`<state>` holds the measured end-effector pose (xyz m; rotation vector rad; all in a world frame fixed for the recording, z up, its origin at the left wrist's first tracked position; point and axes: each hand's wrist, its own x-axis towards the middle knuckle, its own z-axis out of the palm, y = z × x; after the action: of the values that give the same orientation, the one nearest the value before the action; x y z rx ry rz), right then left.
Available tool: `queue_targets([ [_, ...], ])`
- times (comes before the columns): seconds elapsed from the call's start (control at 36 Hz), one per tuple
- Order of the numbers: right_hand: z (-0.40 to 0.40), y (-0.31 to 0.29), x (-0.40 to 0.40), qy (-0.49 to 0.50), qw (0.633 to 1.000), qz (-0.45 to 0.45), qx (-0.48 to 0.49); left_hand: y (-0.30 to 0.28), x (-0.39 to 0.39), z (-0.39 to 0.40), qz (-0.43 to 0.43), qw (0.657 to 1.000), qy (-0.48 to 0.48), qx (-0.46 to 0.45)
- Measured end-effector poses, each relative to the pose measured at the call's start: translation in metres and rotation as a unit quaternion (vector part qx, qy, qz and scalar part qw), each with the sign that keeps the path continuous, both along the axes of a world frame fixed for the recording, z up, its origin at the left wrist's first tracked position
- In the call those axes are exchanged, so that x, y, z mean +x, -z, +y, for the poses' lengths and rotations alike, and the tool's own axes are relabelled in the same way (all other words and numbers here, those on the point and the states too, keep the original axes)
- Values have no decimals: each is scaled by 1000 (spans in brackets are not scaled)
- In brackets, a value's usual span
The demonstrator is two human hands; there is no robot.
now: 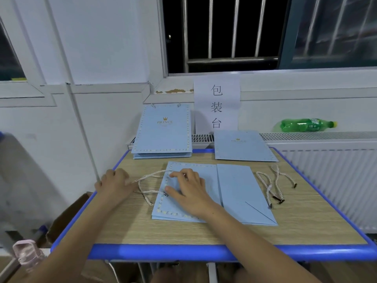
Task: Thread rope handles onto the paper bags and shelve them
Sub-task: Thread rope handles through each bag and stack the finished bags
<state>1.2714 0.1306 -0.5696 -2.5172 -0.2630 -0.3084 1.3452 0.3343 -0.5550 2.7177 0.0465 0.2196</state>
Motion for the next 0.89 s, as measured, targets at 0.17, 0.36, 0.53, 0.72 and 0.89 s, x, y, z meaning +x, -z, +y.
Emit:
queue_targets([
  [0.17, 0, 0, 1, -1, 1000, 3, -25, -1, -17, -30, -115, 949, 257, -139],
  [0.36, -1, 4, 2, -3, 989, 71, -128, 20, -1, -28, 50, 941, 297, 158],
  [0.53, -2, 3, 5, -4, 978, 129, -162, 12, 4, -18, 92, 937, 280, 188],
  [0.72, -2, 3, 2, -1, 979, 115, -167, 22, 0, -12, -35, 948, 289, 127],
  [0.89, 0, 0, 7, 16, 987, 100, -126, 14, -27, -22, -161, 924, 347, 24],
])
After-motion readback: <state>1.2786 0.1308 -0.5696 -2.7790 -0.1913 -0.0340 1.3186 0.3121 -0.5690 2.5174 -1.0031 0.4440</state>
